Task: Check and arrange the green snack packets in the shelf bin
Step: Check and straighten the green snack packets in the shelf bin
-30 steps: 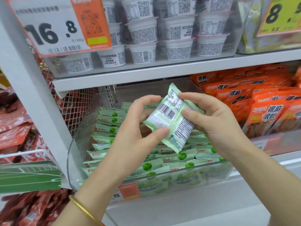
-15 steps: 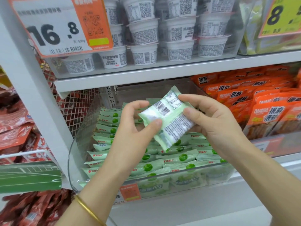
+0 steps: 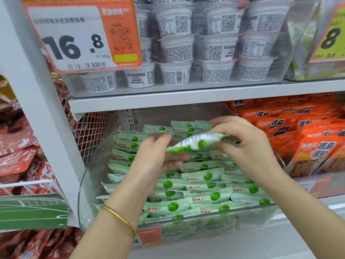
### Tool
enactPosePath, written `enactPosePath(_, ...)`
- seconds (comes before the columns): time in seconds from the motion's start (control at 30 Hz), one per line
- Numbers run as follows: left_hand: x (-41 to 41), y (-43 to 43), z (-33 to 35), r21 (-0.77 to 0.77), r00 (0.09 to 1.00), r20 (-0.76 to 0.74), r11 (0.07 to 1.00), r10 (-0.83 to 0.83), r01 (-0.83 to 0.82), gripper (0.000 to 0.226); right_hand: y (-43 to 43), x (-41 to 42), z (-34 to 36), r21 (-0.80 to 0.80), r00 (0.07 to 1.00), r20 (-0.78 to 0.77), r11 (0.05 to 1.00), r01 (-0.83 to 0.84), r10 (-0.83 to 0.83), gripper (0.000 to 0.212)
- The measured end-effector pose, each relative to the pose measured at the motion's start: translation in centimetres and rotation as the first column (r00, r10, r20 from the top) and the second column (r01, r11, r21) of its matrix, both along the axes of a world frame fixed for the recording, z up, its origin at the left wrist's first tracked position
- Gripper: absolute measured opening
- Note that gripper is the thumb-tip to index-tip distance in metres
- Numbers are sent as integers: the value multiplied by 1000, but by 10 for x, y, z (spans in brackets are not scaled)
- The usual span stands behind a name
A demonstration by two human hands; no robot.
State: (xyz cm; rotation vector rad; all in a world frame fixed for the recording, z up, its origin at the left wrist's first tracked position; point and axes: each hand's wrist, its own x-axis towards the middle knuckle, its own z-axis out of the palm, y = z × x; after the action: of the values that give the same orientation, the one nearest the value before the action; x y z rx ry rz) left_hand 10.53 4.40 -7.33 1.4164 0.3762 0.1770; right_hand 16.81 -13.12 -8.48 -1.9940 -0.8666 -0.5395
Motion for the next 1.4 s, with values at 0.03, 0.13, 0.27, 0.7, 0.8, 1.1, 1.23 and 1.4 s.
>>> enactPosePath(0.03,5,4,-2,167,998,38,984,55,-60,18,0,5,0,-21,993,98,998,63,-60,19)
enactPosePath(0.13,23,18,-16,733,992,117,669,52,-122,31,4,16,-2,-76,943,260,969,236,-210,15)
enactPosePath(0.27,42,22,-34,944,993,-121,308,-7,117,44,20,30,-5,-157,901,338,927,340,-273,19)
enactPosePath(0.7,40,21,-37,926,941,-337,187,14,328,57,49,64,13,-692,950,170,655,303,-261,31)
enactPosePath(0.8,38,20,-37,928,947,-321,204,16,311,57,63,70,11,-792,963,92,568,225,-253,33)
enactPosePath(1.1,42,17,-32,959,980,-198,203,-21,198,56,56,69,7,-707,958,85,661,252,-274,24)
enactPosePath(1.23,47,14,-36,952,964,-262,153,-38,265,54,67,70,-6,-741,961,56,634,222,-271,20)
enactPosePath(1.4,50,16,-39,927,937,-349,144,0,345,52,61,73,2,-681,951,-22,702,211,-307,19)
